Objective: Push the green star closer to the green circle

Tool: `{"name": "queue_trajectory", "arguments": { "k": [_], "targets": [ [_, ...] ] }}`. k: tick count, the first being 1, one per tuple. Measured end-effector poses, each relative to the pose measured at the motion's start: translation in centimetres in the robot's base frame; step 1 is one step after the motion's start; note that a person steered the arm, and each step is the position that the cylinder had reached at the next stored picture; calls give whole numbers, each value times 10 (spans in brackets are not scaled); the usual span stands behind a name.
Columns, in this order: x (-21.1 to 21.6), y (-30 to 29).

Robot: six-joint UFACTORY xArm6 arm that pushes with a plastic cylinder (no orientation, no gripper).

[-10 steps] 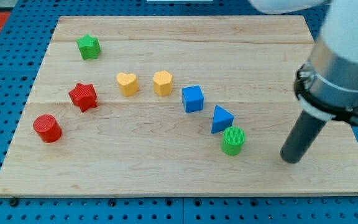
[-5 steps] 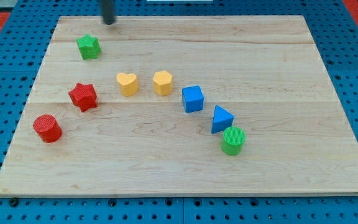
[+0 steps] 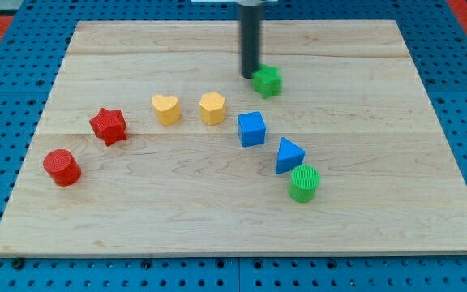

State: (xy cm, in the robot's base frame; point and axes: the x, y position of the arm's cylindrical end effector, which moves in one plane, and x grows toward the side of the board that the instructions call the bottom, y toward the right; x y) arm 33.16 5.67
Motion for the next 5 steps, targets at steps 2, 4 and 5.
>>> {"name": "queue_trajectory", "arguments": {
  "k": [2,4,5],
  "targets": [
    [-8,63],
    [57,58],
    [34,16]
  ]
}}
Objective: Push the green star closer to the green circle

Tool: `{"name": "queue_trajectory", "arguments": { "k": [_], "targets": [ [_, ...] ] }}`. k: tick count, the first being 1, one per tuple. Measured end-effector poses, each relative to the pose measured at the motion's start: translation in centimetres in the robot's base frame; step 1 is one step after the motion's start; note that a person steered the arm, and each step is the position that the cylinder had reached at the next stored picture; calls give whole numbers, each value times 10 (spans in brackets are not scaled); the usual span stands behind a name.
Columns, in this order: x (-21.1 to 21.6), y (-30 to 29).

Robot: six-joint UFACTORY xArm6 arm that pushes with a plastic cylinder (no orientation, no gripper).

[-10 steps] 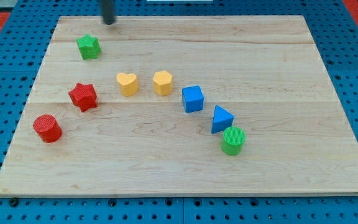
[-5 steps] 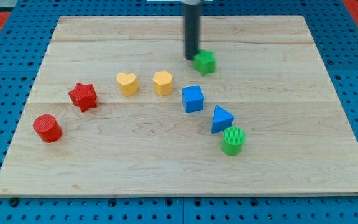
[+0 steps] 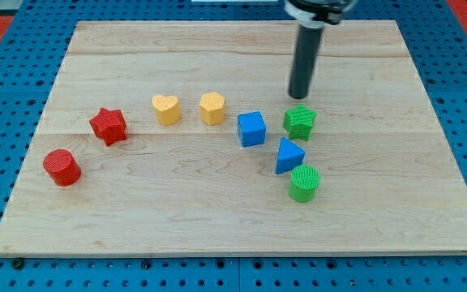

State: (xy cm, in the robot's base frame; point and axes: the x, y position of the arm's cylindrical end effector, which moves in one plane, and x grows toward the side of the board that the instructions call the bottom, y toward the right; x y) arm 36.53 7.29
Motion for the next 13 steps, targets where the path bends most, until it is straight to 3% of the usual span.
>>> {"name": "queue_trajectory", "arguments": {
  "k": [1,2,3,5,6,7,8,9,10,11,12,13],
  "targets": [
    [26,-41],
    [82,13],
    [94,43],
    [20,42],
    [47,96],
    [119,84],
    [108,104],
    [89,79],
    [136,62],
    [183,93],
    [187,123],
    [218,144]
  ]
}}
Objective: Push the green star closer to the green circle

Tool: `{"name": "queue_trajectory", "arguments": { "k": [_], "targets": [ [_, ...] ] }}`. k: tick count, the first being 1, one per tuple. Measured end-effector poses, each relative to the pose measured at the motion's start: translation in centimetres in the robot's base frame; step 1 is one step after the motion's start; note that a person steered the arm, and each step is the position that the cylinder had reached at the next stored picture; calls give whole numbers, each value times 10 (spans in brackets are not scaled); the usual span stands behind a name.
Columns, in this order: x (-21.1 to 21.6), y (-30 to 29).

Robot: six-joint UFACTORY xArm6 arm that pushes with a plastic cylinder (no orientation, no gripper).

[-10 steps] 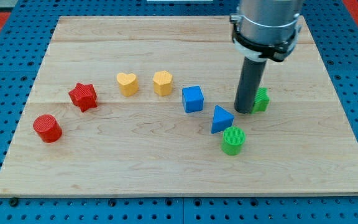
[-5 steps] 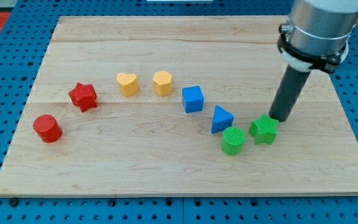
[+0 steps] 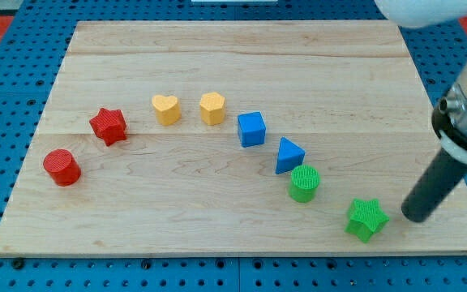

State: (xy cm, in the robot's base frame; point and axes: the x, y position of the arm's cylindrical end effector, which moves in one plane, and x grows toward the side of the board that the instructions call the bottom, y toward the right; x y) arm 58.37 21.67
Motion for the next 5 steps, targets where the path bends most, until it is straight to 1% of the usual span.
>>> {"name": "queue_trajectory", "arguments": {
  "k": [1,2,3,5],
  "targets": [
    [20,1],
    [18,-43],
    [16,-102],
    [35,-111]
  ]
}}
